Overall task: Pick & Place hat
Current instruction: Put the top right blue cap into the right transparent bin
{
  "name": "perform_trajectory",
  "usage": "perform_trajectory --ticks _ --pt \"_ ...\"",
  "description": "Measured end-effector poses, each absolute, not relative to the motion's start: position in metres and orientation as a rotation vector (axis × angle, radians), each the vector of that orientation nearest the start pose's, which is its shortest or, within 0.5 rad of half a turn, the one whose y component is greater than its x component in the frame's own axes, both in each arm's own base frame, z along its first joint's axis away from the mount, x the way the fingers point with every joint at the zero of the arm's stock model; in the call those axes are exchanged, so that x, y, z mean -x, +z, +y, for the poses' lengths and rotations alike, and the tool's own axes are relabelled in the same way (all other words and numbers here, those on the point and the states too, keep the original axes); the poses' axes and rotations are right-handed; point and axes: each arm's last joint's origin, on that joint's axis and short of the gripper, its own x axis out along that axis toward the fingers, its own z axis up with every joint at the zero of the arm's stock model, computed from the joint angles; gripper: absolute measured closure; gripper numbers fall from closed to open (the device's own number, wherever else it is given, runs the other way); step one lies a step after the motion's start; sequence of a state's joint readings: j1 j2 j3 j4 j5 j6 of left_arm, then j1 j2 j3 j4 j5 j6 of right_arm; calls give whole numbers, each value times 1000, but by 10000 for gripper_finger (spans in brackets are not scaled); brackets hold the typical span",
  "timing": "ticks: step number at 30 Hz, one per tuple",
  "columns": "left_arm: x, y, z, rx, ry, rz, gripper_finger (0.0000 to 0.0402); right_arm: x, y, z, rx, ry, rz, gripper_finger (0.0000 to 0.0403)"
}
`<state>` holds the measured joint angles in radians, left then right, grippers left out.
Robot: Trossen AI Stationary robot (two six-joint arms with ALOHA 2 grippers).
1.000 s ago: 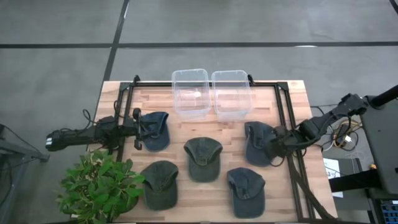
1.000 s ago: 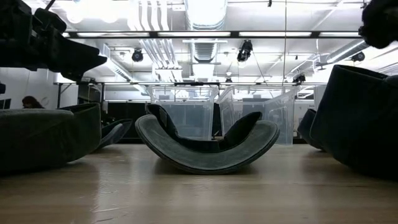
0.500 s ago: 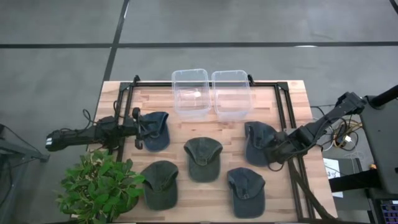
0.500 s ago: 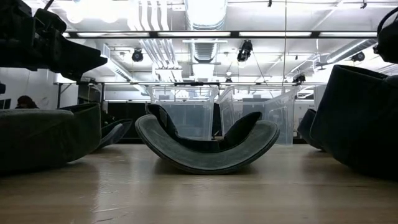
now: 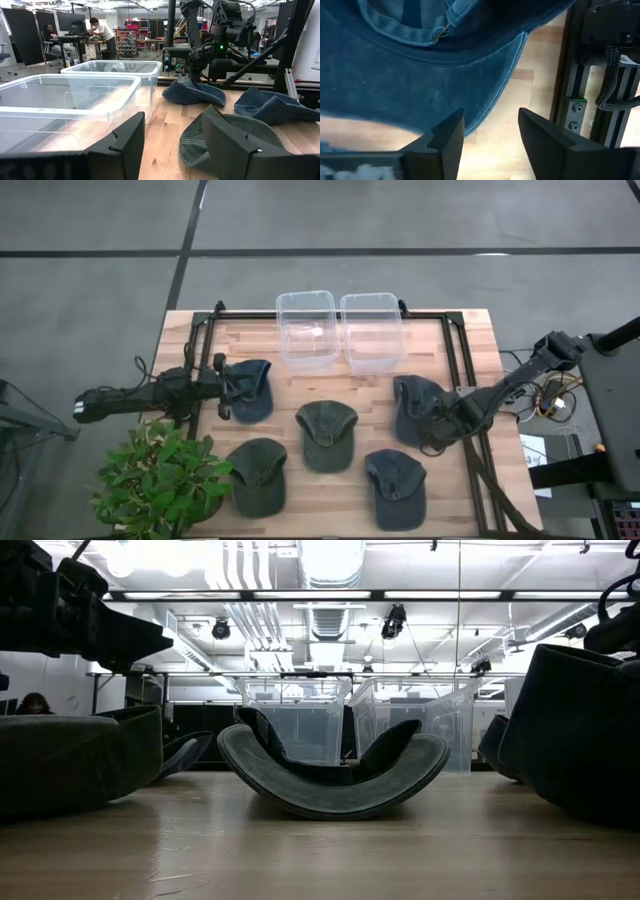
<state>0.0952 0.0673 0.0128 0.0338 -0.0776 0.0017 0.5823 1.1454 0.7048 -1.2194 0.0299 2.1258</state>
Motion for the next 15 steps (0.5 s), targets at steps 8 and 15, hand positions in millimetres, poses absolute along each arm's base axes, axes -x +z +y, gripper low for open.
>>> perform_trajectory --ticks 8,15 --pt "-100 166 12 -1 172 21 209 -127 187 87 -1127 -1368 1236 204" --pt "-100 166 12 -2 172 21 209 -125 167 93 -1176 -1368 1209 204"
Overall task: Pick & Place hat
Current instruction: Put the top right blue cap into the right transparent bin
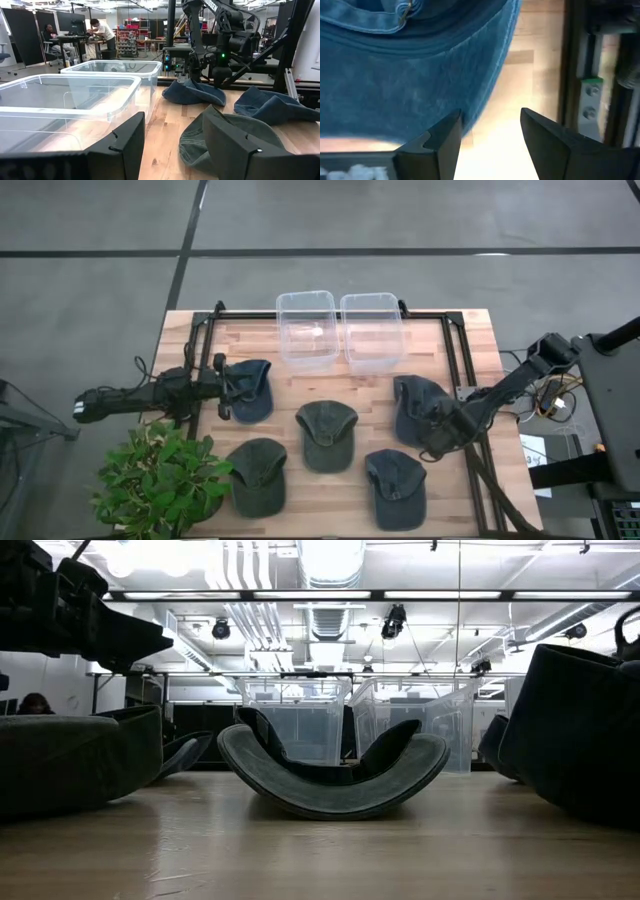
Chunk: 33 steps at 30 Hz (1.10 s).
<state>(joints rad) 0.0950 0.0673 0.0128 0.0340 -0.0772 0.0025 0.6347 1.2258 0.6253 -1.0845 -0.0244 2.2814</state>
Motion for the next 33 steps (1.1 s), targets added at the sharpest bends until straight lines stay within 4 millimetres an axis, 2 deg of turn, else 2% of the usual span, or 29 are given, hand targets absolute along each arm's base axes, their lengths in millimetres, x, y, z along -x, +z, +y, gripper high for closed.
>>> perform_trajectory --ticks 6,15,33 --pt "-100 166 12 -2 172 18 209 -121 150 90 -1153 -1388 1201 204" --pt "-100 167 12 -1 171 7 209 -122 137 87 -1206 -1297 1087 204" --pt "-100 172 12 0 171 -45 209 -122 145 84 -1244 -1231 1014 204"
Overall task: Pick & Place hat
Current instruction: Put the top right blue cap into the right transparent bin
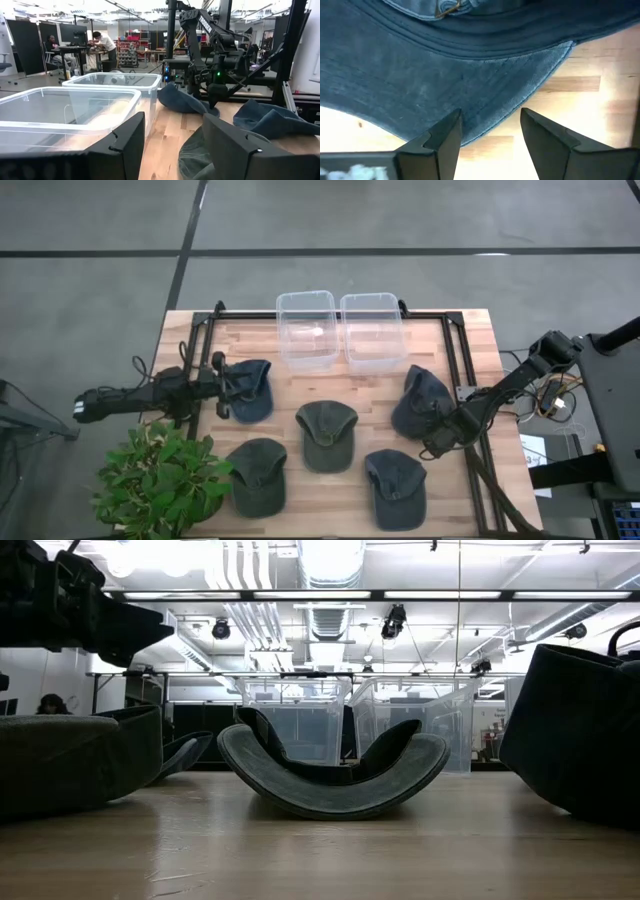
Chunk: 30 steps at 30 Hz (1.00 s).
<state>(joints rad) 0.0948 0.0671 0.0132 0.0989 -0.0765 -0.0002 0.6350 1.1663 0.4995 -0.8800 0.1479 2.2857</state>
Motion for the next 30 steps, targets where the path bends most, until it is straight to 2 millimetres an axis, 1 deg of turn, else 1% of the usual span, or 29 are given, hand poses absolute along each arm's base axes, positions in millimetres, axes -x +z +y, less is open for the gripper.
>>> perform_trajectory --ticks 7,13,18,30 --pt "-100 173 12 0 172 -50 209 -123 146 83 -1235 -1216 952 204" --pt "-100 173 12 0 171 -51 209 -124 146 84 -1231 -1205 944 211" --pt "-100 173 12 0 172 -51 209 -124 146 83 -1216 -1198 914 238" --pt "-100 173 12 11 171 -52 209 -125 146 82 -1185 -1181 878 324"
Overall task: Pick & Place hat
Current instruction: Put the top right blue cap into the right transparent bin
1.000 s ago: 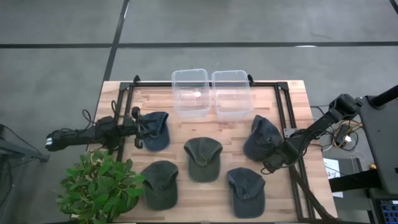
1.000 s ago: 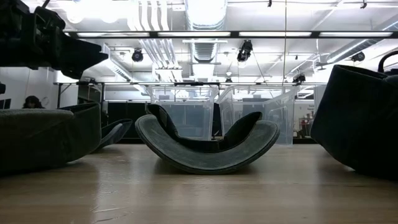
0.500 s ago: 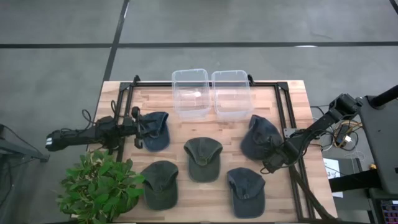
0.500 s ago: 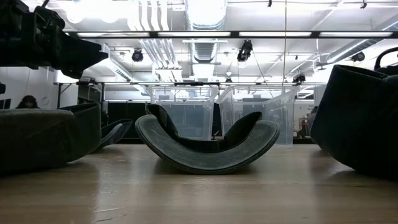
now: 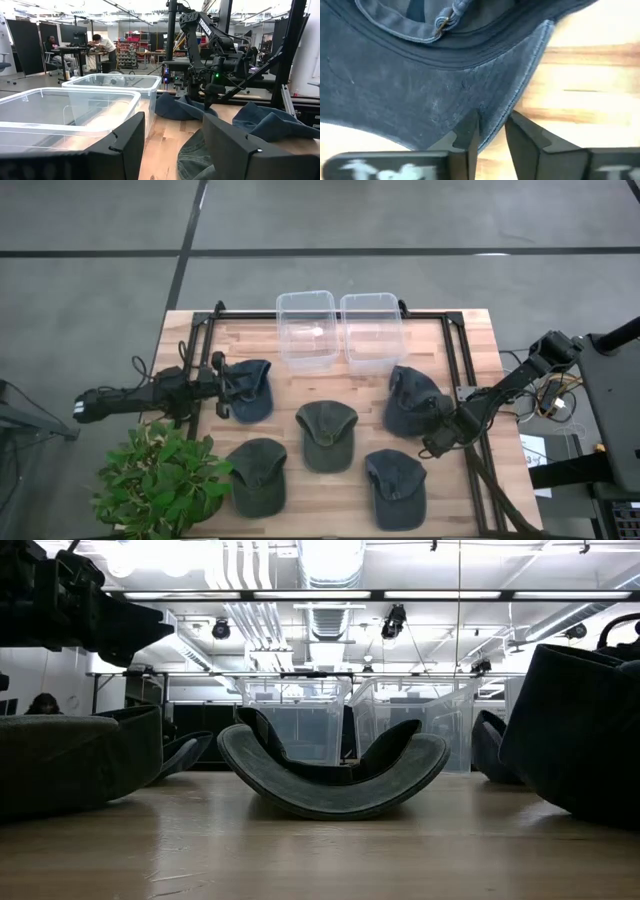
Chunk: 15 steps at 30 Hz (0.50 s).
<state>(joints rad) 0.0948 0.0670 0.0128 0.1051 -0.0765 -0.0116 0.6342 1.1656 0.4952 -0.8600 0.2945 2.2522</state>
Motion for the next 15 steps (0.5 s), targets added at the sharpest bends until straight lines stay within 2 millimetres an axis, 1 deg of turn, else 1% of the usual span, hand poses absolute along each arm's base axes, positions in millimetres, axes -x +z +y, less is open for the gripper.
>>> perform_trajectory --ticks 7,11,15 --pt "-100 173 12 11 171 -52 209 -126 146 81 -1178 -1171 853 362" --pt "-100 173 12 19 171 -53 209 -127 148 82 -1182 -1165 851 372" --pt "-100 173 12 28 171 -54 209 -130 155 85 -1190 -1158 855 375"
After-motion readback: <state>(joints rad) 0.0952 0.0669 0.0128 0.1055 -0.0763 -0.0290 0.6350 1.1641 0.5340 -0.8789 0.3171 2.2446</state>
